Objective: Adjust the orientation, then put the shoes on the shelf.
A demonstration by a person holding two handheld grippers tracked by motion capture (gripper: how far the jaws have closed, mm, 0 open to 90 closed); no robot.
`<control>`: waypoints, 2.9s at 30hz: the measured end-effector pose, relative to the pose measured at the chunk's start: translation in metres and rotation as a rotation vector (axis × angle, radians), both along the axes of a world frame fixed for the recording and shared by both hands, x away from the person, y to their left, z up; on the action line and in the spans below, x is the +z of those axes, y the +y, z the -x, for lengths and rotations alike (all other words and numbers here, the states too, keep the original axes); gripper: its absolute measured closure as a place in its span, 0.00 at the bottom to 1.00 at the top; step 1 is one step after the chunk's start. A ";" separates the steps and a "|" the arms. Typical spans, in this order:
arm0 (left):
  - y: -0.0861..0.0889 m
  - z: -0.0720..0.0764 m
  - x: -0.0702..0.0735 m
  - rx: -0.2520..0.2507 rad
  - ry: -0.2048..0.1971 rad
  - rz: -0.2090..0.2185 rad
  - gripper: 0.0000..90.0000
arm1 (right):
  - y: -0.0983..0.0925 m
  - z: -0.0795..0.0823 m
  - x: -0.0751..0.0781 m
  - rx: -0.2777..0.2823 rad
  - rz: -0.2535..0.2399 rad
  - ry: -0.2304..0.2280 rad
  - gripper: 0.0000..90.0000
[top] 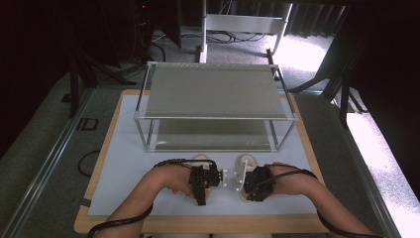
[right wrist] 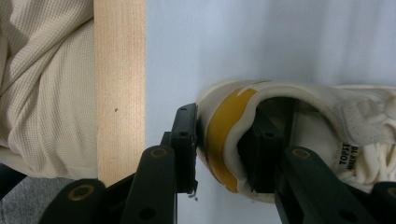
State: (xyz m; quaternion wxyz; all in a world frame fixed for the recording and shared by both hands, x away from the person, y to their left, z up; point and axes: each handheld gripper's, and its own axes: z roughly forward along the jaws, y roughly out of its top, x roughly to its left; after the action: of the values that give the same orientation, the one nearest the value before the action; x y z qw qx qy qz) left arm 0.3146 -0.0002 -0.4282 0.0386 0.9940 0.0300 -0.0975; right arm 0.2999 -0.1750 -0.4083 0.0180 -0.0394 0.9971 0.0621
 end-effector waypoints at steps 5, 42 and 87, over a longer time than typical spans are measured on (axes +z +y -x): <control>0.000 -0.001 -0.003 -0.021 -0.006 0.001 0.78 | 0.003 -0.001 0.003 -0.008 0.012 0.003 0.74; 0.018 -0.057 0.023 -0.054 -0.274 0.290 0.88 | 0.012 -0.056 0.037 -0.084 -0.142 -0.184 0.82; 0.002 -0.102 0.015 0.179 -0.416 0.414 0.55 | 0.003 -0.089 0.029 -0.250 -0.295 -0.384 0.60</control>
State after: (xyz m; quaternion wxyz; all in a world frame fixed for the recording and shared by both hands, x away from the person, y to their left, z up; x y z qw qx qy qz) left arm 0.4168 0.0015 -0.4129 0.2541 0.9571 0.0886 0.1078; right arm 0.3885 -0.1721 -0.3795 0.2200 0.0757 0.9527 0.1955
